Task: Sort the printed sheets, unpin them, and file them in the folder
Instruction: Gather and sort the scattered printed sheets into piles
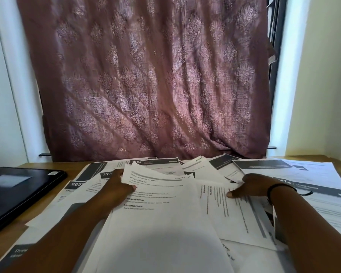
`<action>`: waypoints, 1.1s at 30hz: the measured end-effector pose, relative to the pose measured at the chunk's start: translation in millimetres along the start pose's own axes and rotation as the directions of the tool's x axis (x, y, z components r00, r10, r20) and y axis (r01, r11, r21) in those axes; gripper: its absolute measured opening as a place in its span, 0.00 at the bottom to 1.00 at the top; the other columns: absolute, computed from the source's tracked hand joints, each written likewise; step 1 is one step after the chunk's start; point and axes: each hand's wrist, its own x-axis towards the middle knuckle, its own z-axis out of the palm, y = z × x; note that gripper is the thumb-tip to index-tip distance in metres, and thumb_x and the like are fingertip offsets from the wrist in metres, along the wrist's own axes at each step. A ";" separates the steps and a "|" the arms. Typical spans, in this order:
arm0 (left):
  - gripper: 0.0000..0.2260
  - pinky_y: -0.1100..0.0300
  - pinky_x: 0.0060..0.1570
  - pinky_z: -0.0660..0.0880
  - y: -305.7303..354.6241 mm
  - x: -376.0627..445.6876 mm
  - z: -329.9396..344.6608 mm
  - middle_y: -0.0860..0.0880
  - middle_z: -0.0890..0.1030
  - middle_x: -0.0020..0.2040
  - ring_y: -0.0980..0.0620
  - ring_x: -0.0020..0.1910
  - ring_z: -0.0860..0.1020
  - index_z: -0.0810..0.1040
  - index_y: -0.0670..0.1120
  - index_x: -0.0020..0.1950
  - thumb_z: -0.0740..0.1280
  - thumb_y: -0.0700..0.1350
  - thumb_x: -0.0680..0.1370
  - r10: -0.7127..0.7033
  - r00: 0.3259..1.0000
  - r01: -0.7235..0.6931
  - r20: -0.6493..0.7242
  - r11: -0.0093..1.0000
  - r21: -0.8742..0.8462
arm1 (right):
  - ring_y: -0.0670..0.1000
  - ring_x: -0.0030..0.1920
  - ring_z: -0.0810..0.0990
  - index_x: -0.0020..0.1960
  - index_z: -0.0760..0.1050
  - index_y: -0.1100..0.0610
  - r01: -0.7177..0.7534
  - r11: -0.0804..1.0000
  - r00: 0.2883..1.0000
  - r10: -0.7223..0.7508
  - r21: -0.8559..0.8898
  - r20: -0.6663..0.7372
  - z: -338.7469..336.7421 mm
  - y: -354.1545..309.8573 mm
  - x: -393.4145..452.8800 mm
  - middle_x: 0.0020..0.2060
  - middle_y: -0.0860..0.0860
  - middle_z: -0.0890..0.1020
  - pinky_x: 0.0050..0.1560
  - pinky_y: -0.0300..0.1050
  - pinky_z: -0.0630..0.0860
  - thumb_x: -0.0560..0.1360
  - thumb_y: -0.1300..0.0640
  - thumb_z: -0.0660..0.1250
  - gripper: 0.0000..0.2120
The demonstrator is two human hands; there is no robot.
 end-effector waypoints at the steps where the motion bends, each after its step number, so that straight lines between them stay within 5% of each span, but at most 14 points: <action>1: 0.25 0.58 0.51 0.69 -0.5 0.5 0.0 0.44 0.74 0.67 0.50 0.52 0.72 0.63 0.44 0.72 0.67 0.34 0.77 -0.001 1.000 0.001 -0.001 1.000 0.005 | 0.53 0.62 0.73 0.67 0.70 0.58 0.010 1.000 1.000 -0.010 -0.020 0.011 0.0 1.5 3.2 0.66 0.54 0.74 0.59 0.46 0.70 0.48 0.20 0.66 0.59; 4: 0.25 0.59 0.51 0.69 -0.5 -0.7 1.1 0.44 0.73 0.68 0.50 0.52 0.72 0.63 0.45 0.73 0.66 0.35 0.77 0.002 1.000 -0.003 0.007 1.000 0.024 | 0.46 0.44 0.75 0.49 0.78 0.57 0.060 0.998 0.998 -0.059 0.023 -0.033 1.5 1.7 8.0 0.45 0.50 0.79 0.42 0.39 0.69 0.51 0.27 0.71 0.40; 7: 0.26 0.58 0.51 0.70 -0.4 -0.1 1.0 0.44 0.72 0.69 0.46 0.58 0.74 0.62 0.45 0.73 0.66 0.36 0.78 -0.001 1.000 0.001 0.004 0.999 0.051 | 0.50 0.45 0.77 0.51 0.81 0.60 0.086 0.996 0.990 -0.082 0.029 -0.114 -1.1 4.4 12.6 0.47 0.54 0.81 0.47 0.41 0.73 0.69 0.45 0.74 0.20; 10: 0.27 0.54 0.56 0.71 -5.9 5.0 -0.4 0.44 0.74 0.68 0.46 0.56 0.75 0.63 0.46 0.73 0.67 0.35 0.77 -0.026 1.000 0.025 0.011 0.999 0.033 | 0.53 0.44 0.76 0.45 0.80 0.58 0.094 0.984 0.983 -0.067 0.151 -0.173 -5.5 8.0 11.2 0.41 0.54 0.80 0.45 0.44 0.73 0.71 0.52 0.73 0.10; 12: 0.26 0.51 0.55 0.74 -8.3 7.3 0.5 0.44 0.76 0.64 0.47 0.52 0.75 0.64 0.46 0.71 0.67 0.33 0.76 -0.049 0.999 0.050 0.021 0.999 -0.017 | 0.53 0.42 0.74 0.37 0.75 0.57 0.167 0.921 0.928 -0.026 0.353 -0.372 -12.5 6.4 4.0 0.37 0.55 0.78 0.40 0.45 0.67 0.71 0.53 0.74 0.11; 15: 0.25 0.51 0.54 0.74 -9.1 7.1 2.1 0.46 0.77 0.58 0.45 0.52 0.76 0.65 0.46 0.69 0.66 0.30 0.76 -0.057 0.998 0.059 0.034 0.996 -0.063 | 0.54 0.41 0.72 0.43 0.77 0.63 0.381 0.631 0.662 0.325 0.676 -0.676 -25.9 8.7 -4.7 0.40 0.60 0.77 0.42 0.44 0.64 0.73 0.52 0.71 0.14; 18: 0.26 0.47 0.58 0.74 -11.6 10.0 1.5 0.43 0.77 0.64 0.44 0.54 0.77 0.64 0.46 0.71 0.67 0.31 0.75 -0.058 0.998 0.059 0.027 0.997 -0.059 | 0.57 0.39 0.75 0.48 0.78 0.61 0.559 0.249 0.513 0.645 0.791 -0.566 -39.9 21.1 -9.4 0.40 0.55 0.76 0.38 0.44 0.70 0.73 0.49 0.69 0.14; 21: 0.28 0.55 0.50 0.72 -10.3 8.7 2.4 0.44 0.75 0.65 0.48 0.51 0.74 0.62 0.45 0.73 0.68 0.33 0.76 -0.046 0.999 0.046 0.003 0.999 0.003 | 0.48 0.37 0.80 0.48 0.75 0.55 0.604 -0.120 0.669 0.613 0.788 -0.419 -39.9 34.1 -8.9 0.41 0.51 0.78 0.35 0.38 0.76 0.76 0.54 0.66 0.05; 24: 0.30 0.57 0.49 0.71 -11.8 7.7 4.3 0.46 0.73 0.65 0.49 0.52 0.71 0.61 0.46 0.73 0.68 0.32 0.75 0.010 1.000 -0.010 -0.028 1.000 0.001 | 0.55 0.52 0.82 0.58 0.75 0.56 0.444 -0.269 0.877 0.325 0.855 -0.353 -28.5 30.0 0.4 0.54 0.55 0.81 0.49 0.46 0.80 0.79 0.55 0.64 0.09; 26: 0.33 0.63 0.41 0.69 -14.6 10.2 6.1 0.46 0.70 0.66 0.51 0.53 0.69 0.59 0.47 0.75 0.68 0.30 0.75 0.063 0.997 -0.063 -0.039 0.998 -0.005 | 0.55 0.47 0.85 0.58 0.77 0.57 0.386 -0.369 0.922 0.162 0.846 -0.351 -26.2 21.9 -3.9 0.53 0.58 0.83 0.42 0.50 0.83 0.80 0.55 0.63 0.10; 28: 0.29 0.64 0.40 0.67 -17.5 14.2 6.6 0.45 0.71 0.65 0.52 0.52 0.70 0.64 0.46 0.73 0.67 0.31 0.75 0.106 0.994 -0.107 -0.027 0.994 -0.022 | 0.54 0.39 0.86 0.55 0.77 0.58 0.302 -0.353 0.940 -0.043 0.886 -0.337 -27.9 10.5 -16.7 0.44 0.57 0.86 0.34 0.49 0.82 0.81 0.55 0.60 0.10; 29: 0.23 0.64 0.41 0.67 -17.6 15.8 6.6 0.45 0.72 0.63 0.53 0.51 0.72 0.69 0.45 0.70 0.67 0.32 0.76 0.124 0.992 -0.124 -0.022 0.992 -0.010 | 0.53 0.36 0.85 0.54 0.77 0.58 0.309 -0.256 0.937 -0.084 0.916 -0.339 -31.9 3.1 -26.6 0.39 0.56 0.86 0.30 0.46 0.81 0.81 0.56 0.60 0.09; 31: 0.10 0.69 0.37 0.68 -16.8 20.7 4.5 0.44 0.74 0.60 0.53 0.49 0.73 0.77 0.43 0.60 0.64 0.37 0.79 0.104 0.995 -0.104 -0.004 0.995 0.006 | 0.50 0.32 0.84 0.53 0.79 0.58 0.338 0.041 0.931 -0.161 0.940 -0.327 -33.7 -7.8 -30.9 0.35 0.52 0.85 0.28 0.37 0.78 0.78 0.51 0.65 0.11; 33: 0.10 0.74 0.31 0.71 -14.9 28.4 -0.5 0.44 0.76 0.58 0.54 0.42 0.77 0.79 0.44 0.51 0.59 0.44 0.82 -0.012 0.998 0.015 0.066 0.999 -0.052 | 0.45 0.40 0.83 0.52 0.80 0.53 0.400 0.520 0.913 -0.299 0.755 -0.278 -31.0 -15.8 -27.7 0.42 0.46 0.85 0.41 0.32 0.78 0.71 0.36 0.68 0.21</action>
